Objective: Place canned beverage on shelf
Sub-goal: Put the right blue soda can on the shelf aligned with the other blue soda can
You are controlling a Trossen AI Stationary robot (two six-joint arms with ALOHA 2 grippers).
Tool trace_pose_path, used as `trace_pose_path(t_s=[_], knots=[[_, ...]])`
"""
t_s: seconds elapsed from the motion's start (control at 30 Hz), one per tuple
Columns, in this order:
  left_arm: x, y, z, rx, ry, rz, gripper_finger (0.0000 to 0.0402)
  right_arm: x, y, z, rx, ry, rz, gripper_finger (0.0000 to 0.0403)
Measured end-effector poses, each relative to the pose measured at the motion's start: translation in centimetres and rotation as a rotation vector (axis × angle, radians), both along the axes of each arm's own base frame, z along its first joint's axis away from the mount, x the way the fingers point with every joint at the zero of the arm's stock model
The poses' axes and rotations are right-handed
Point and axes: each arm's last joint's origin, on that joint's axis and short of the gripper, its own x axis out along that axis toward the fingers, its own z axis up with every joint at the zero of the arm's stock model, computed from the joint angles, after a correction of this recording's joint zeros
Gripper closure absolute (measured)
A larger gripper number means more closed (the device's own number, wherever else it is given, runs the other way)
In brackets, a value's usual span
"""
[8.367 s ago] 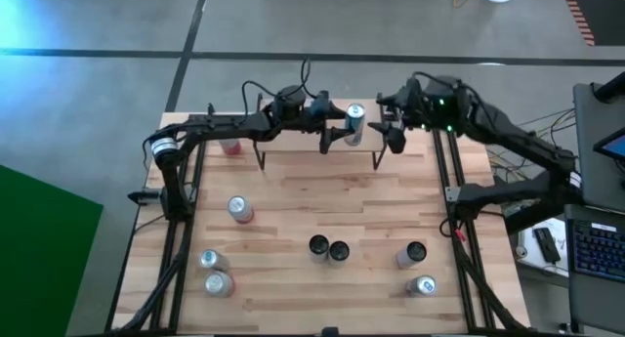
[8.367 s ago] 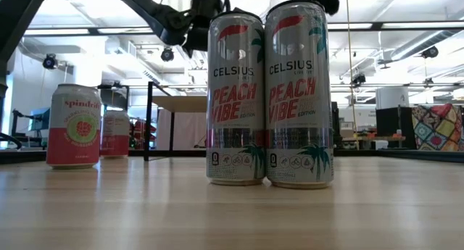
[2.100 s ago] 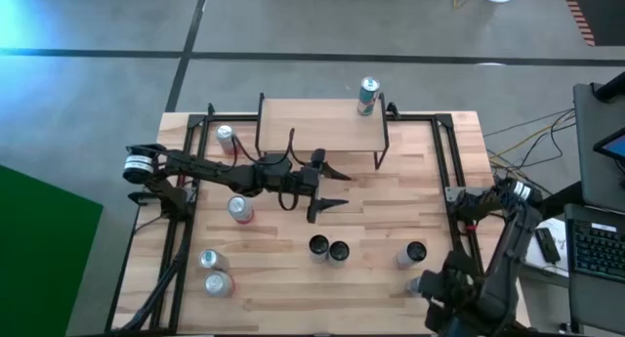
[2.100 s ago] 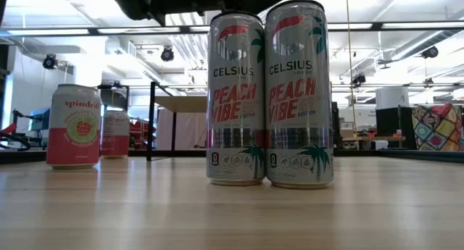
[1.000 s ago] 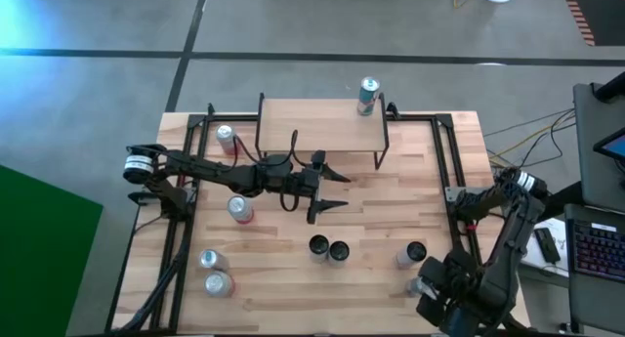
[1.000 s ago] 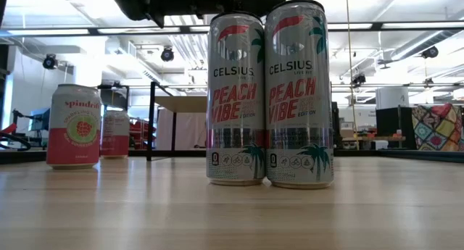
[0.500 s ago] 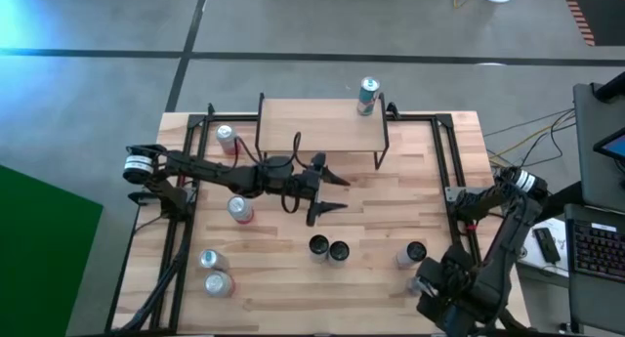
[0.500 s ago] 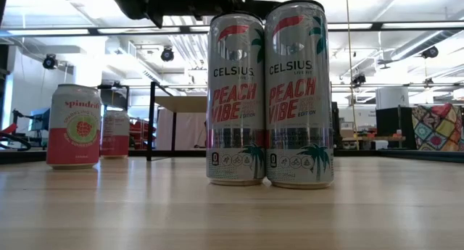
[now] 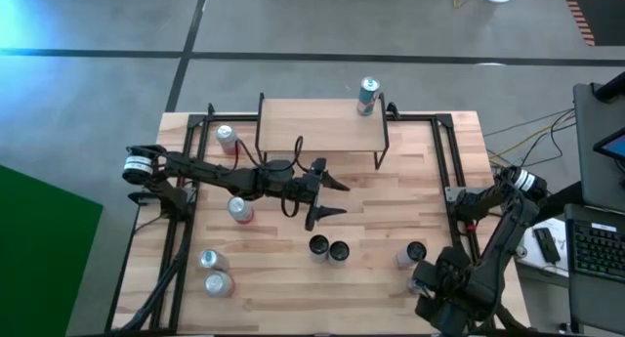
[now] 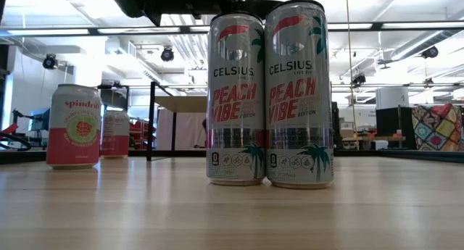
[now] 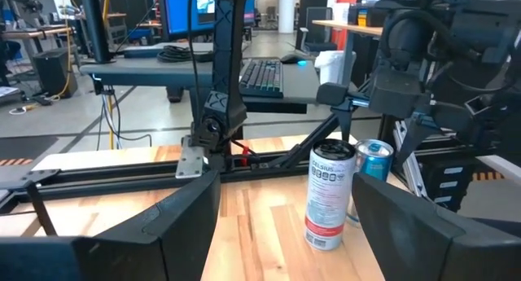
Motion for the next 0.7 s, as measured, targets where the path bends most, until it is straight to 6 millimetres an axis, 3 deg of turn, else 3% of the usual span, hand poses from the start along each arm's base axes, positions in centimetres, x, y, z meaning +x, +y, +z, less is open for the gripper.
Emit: trace_pose_path(t_s=[0.37,0.53,0.7], knots=[[0.0,-0.1,-0.2,-0.010,0.026,-0.002,0.0137,-0.1,-0.5,-0.3,0.031,-0.012,0.043,0.0154],[0.0,-0.1,-0.3,-0.019,0.031,0.000,0.0137,-0.2,-1.0,0.3,0.065,-0.039,0.051,0.0164],[0.0,0.0,-0.3,-0.014,0.028,0.050,0.0137,-0.6,-1.6,2.3,0.125,-0.085,0.053,0.0163]])
